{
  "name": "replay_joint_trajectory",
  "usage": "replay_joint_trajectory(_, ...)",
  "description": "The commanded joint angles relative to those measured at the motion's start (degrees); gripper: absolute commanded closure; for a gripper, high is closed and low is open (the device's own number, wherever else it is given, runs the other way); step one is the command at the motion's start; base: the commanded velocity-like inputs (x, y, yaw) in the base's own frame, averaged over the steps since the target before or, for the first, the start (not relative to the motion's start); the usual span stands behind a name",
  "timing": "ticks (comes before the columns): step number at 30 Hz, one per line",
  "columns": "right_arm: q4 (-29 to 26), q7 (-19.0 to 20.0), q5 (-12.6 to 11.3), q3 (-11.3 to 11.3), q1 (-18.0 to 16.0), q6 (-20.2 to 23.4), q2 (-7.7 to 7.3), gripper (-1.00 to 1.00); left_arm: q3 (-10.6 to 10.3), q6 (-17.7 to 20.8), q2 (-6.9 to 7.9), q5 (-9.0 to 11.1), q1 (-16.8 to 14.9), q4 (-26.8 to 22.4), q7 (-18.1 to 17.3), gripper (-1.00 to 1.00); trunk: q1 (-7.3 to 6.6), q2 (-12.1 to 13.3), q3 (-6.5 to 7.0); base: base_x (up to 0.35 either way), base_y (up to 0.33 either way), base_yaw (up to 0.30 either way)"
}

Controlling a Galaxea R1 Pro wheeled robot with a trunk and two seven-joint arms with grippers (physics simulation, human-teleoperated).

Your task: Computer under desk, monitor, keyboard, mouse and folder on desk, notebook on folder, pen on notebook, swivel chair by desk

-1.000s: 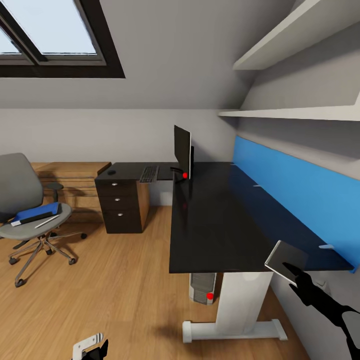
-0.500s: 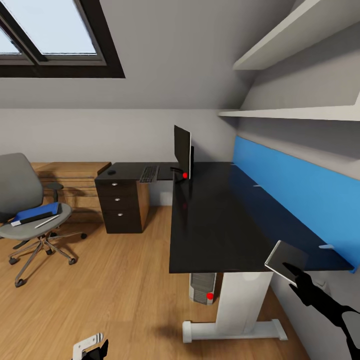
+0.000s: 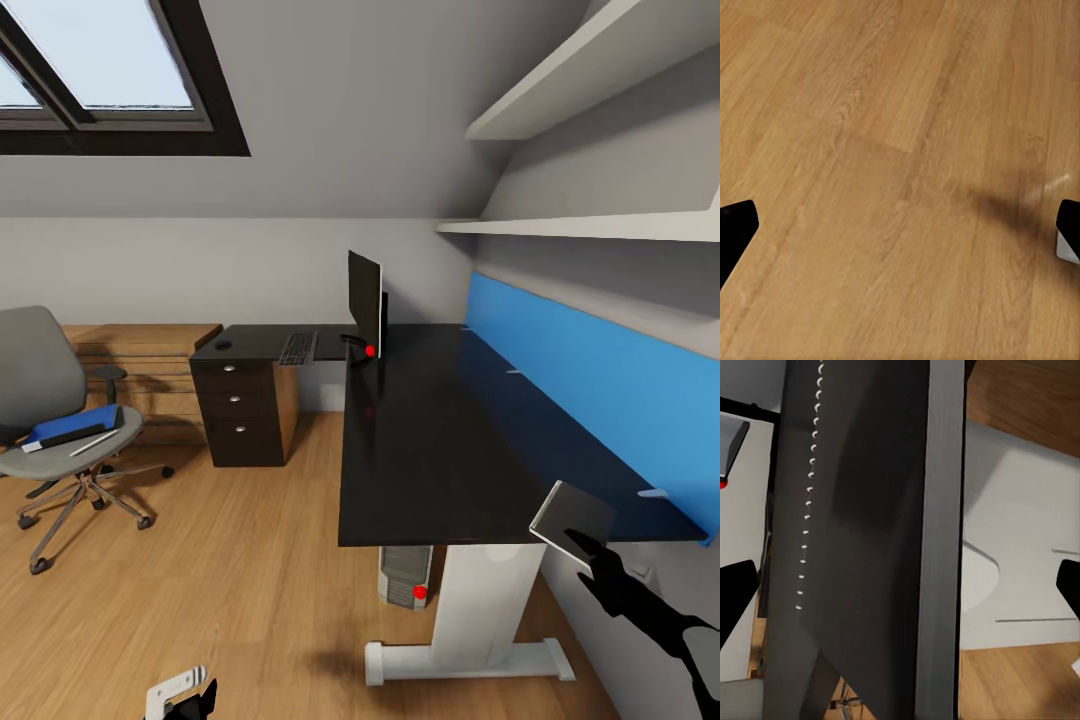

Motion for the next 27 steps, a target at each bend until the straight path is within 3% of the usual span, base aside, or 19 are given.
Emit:
replay_joint_trajectory(1, 0.0, 0.1, 0.0, -0.2, -0.1, 0.4, 0.02, -1.00, -0.4, -0.3, 0.05, 0.6, 0.0, 0.1, -0.1, -1.00, -0.01, 0.0, -0.06, 0.000, 0.000, 0.000)
replay_joint_trajectory(27, 0.2, 0.1, 0.0, -0.2, -0.1, 0.3, 0.02, -1.00, -0.4, -0.3, 0.05, 0.6, 0.0, 0.1, -0.1, -1.00, -0.01, 0.0, -0.06, 0.000, 0.000, 0.000)
